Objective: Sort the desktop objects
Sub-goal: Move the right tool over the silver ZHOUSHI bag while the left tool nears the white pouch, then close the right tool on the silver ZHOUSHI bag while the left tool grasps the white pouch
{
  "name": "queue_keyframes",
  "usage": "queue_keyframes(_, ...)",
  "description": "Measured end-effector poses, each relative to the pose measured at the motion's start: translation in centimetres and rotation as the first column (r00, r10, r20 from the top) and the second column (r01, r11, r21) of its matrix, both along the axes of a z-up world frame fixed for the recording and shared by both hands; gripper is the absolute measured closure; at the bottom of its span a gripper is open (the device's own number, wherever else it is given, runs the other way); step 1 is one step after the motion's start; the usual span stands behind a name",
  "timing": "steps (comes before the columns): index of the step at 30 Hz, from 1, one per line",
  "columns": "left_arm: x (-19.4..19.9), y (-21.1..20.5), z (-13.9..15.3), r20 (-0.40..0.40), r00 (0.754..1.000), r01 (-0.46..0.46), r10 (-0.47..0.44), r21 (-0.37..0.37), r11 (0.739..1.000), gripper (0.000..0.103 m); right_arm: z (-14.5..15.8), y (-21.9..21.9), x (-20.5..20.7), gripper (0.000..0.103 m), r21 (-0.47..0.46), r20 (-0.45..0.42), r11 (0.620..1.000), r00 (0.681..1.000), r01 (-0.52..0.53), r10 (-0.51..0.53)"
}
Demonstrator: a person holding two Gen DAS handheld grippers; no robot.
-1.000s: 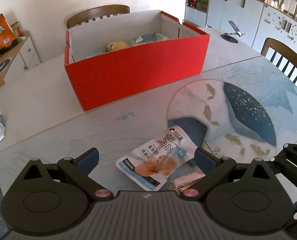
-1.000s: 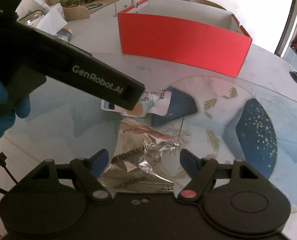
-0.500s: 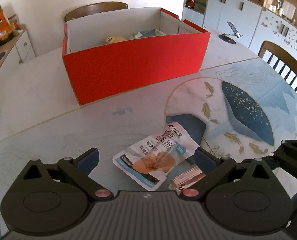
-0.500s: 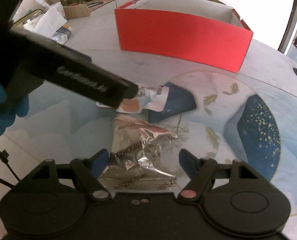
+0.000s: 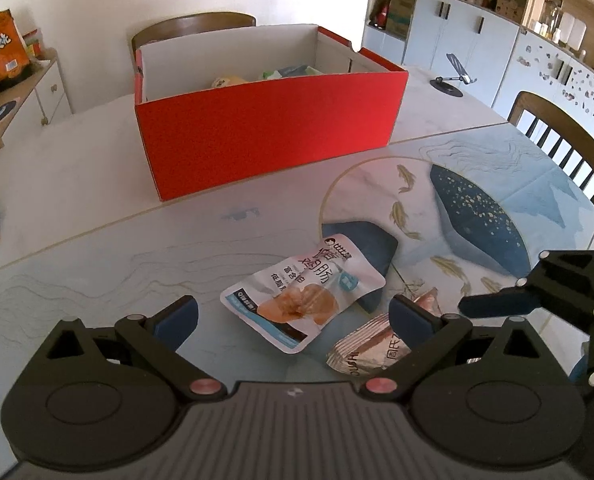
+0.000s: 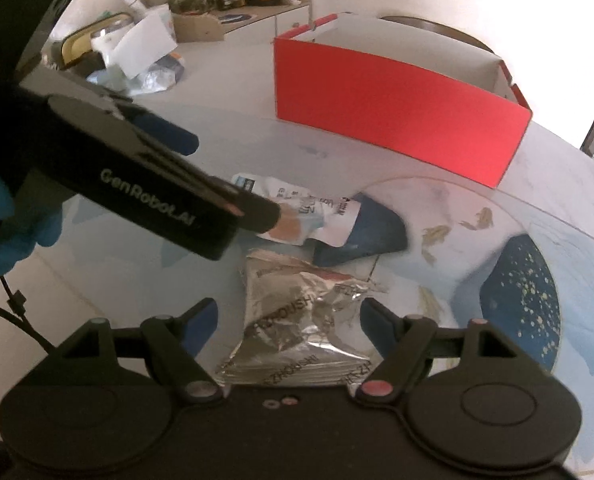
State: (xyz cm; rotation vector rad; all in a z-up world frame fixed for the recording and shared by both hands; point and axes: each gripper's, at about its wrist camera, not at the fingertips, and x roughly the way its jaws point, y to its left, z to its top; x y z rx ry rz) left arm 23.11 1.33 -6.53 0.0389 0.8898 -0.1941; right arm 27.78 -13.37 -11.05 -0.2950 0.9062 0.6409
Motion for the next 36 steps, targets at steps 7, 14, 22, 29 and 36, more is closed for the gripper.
queue_keyframes(7,0.1,-1.4,-0.7,0.024,0.997,0.077,-0.079,0.072,0.994,0.001,-0.8,0.2,0.5,0.027,-0.01,-0.017,1.0,1.0,0.003,-0.003)
queue_keyframes(14,1.0,-1.3,-1.0,0.021,0.993,0.116,-0.117,0.05,0.992,0.001,-1.4,-0.3,1.2,0.032,0.009,-0.048,1.0,0.999,0.008,-0.007)
queue_keyframes(22,2.1,-1.3,-2.1,-0.009,0.984,0.179,-0.179,0.049,0.983,0.001,-1.8,-0.2,1.6,0.053,0.007,-0.073,1.0,0.997,-0.005,0.005)
queue_keyframes(29,3.5,-1.4,-3.2,-0.025,0.975,0.223,-0.222,0.056,0.973,0.001,-1.6,-2.0,2.3,0.056,-0.001,-0.089,1.0,0.996,0.023,-0.023)
queue_keyframes(36,4.7,-1.5,-4.4,-0.046,0.973,0.231,-0.228,0.084,0.969,0.001,-1.4,-3.6,2.6,0.056,-0.033,-0.095,0.999,0.995,0.039,-0.042)
